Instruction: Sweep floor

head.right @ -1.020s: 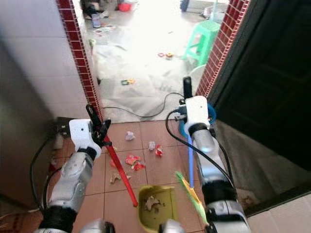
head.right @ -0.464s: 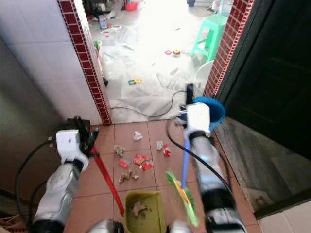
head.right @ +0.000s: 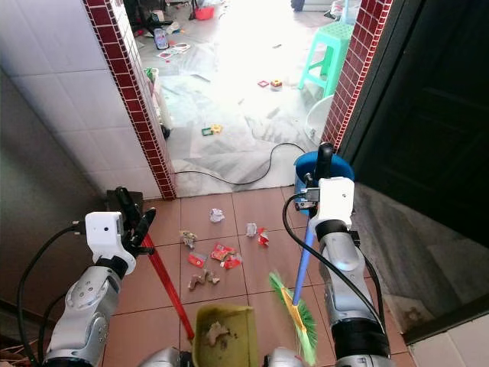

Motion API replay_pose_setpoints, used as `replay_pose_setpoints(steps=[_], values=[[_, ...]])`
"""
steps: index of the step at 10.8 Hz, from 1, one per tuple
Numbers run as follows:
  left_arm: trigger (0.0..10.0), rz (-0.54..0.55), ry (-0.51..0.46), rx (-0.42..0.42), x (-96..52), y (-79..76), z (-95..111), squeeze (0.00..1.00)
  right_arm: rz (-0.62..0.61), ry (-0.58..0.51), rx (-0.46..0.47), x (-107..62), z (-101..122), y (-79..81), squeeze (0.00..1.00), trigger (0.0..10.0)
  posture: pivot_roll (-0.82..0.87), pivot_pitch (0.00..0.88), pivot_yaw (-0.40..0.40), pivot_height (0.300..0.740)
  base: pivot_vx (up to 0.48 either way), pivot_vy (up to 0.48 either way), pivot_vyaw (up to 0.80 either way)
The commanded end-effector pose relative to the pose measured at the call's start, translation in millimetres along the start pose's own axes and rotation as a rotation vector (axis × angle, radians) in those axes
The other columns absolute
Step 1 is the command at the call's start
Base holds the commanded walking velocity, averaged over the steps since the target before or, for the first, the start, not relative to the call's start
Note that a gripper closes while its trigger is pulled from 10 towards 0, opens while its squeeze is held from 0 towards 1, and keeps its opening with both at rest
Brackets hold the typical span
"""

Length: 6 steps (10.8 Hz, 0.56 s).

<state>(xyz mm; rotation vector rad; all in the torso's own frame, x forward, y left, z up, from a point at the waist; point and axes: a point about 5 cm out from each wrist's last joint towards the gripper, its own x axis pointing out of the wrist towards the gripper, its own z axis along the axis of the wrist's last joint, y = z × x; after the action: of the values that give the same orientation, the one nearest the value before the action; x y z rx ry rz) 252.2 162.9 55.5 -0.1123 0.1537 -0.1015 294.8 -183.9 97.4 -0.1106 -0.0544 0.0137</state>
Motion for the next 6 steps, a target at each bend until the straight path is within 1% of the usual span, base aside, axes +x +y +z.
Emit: replay_pose_setpoints(steps=[1,3,4,6], values=[[10.0,-0.013,-0.041,-0.006,-0.1,-1.9,9.9,0.0,0.016,-0.039,-0.018,1.8,10.7,4.2,0.0,10.0,-0.14,0.0,0.066,0.74,0.0,0.0,0.0],[10.0,-0.015,-0.028,-0.006,-5.3,-1.0,7.1,0.0,0.017,-0.038,-0.018,3.5,13.5,4.5,0.0,10.0,-0.13,0.0,0.073,0.74,0.0,0.0,0.0],[10.0,-0.016,-0.024,0.005,-7.3,2.3,7.2,0.0,0.006,-0.032,-0.012,1.0,11.2,3.8,0.0,10.0,-0.13,0.0,0.079,0.74,0.0,0.0,0.0],[10.0,-0.016,-0.035,0.014,-6.4,6.5,11.2,0.0,0.002,-0.014,-0.005,-4.2,8.3,6.3,0.0,10.0,-0.14,0.0,0.084,0.74,0.0,0.0,0.0]])
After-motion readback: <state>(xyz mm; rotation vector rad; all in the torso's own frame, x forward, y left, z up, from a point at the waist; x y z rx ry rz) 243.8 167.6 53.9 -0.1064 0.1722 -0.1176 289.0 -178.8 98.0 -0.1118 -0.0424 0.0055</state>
